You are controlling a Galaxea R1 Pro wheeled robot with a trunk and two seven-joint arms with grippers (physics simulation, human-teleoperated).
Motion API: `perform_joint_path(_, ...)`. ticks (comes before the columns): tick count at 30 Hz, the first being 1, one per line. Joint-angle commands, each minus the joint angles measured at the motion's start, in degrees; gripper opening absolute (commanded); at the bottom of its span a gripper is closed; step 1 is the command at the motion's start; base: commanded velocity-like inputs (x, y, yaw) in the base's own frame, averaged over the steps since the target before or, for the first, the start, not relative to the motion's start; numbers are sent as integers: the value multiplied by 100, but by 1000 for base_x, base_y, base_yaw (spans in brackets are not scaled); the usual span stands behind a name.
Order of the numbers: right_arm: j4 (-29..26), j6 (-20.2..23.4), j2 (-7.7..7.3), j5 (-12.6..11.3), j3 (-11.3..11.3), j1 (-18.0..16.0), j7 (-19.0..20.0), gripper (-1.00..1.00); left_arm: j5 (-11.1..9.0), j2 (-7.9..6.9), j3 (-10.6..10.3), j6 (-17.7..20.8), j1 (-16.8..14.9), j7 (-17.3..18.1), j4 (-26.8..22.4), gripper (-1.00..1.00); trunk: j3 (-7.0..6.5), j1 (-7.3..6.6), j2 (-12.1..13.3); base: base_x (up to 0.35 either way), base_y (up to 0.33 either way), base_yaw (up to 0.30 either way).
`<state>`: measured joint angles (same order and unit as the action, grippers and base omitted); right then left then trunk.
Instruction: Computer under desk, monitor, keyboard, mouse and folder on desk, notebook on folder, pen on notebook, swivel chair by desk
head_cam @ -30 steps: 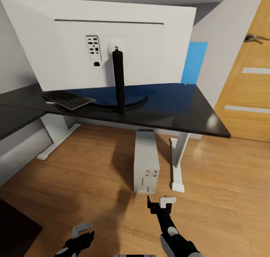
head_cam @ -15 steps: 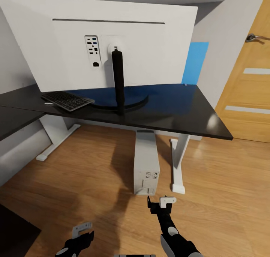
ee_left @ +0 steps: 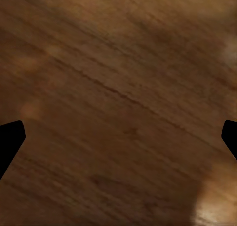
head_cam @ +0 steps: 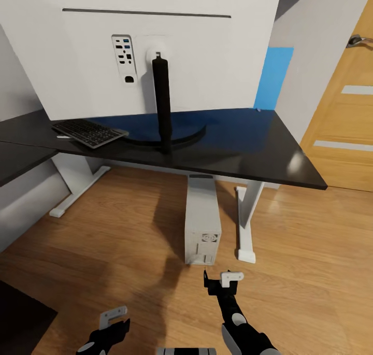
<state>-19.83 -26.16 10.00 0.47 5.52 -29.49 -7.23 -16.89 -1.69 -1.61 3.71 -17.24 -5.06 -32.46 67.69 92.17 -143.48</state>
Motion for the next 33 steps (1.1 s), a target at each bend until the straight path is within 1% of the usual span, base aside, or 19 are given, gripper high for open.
perform_joint_path(1, 6, -12, 0, 5, 30, -4, -50, 100, -42, -2, -17, 32, 1, -30, -13, 100, 5, -1, -2, 0, 0, 0)
perform_joint_path(26, 6, -12, 0, 10, 34, -4, -50, 100, -37, 2, -15, 24, 1, 4, 20, 100, 5, -1, -2, 1, 0, 0)
perform_joint_path(33, 6, -12, 0, 14, 30, -4, -50, 100, -40, 2, -15, 24, 1, 12, 20, 100, 5, -1, -2, 128, 0, 0)
